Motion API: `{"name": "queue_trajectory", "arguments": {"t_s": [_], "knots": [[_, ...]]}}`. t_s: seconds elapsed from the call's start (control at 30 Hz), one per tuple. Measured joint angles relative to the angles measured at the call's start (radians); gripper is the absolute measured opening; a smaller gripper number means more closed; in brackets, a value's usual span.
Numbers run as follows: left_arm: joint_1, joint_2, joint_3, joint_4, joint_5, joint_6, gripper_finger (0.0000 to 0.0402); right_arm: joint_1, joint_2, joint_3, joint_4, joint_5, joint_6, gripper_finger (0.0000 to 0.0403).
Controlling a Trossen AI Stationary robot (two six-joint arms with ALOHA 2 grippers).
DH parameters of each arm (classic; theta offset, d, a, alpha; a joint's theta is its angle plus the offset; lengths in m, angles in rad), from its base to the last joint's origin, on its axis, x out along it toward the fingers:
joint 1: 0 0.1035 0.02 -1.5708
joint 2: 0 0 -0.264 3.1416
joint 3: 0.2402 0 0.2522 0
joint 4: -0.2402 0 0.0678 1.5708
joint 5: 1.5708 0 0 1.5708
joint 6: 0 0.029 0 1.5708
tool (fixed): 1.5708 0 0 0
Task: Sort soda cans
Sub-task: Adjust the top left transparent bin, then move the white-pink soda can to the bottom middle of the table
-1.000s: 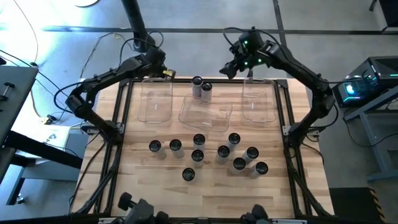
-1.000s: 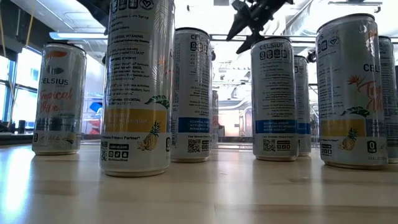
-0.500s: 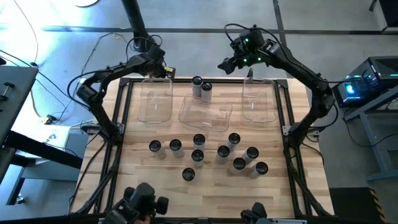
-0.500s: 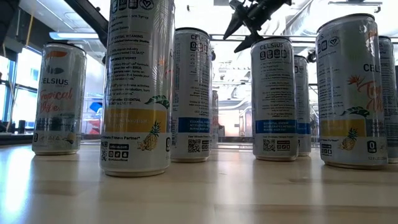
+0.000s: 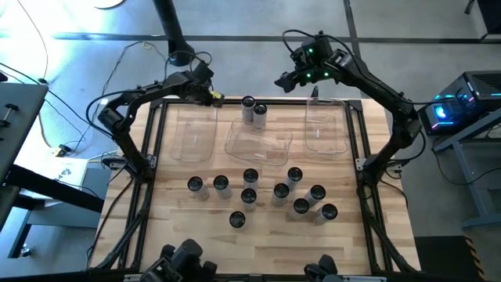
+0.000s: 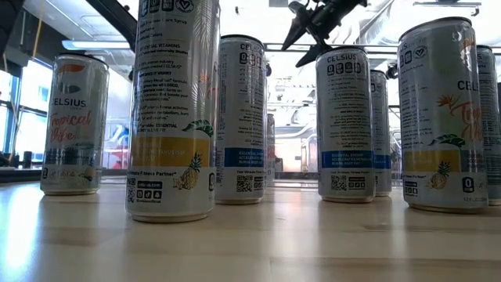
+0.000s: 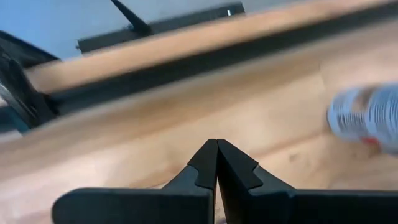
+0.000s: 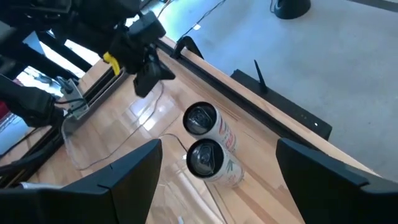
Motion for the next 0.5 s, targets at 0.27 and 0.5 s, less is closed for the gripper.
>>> {"name": "queue_trajectory", "arguments": {"t_s": [0.27, 0.5], "knots": [[-0.041, -0.034, -0.001, -0.031, -0.061, 0.001, 0.0000, 0.011, 0.006, 0.000, -0.044, -0.007, 0.011, 0.0311], [-0.001, -0.177, -0.002, 0.002, -0.098, 0.039, 0.0000, 0.077, 0.085, 0.000, 0.027, 0.009, 0.008, 0.0311]]}}
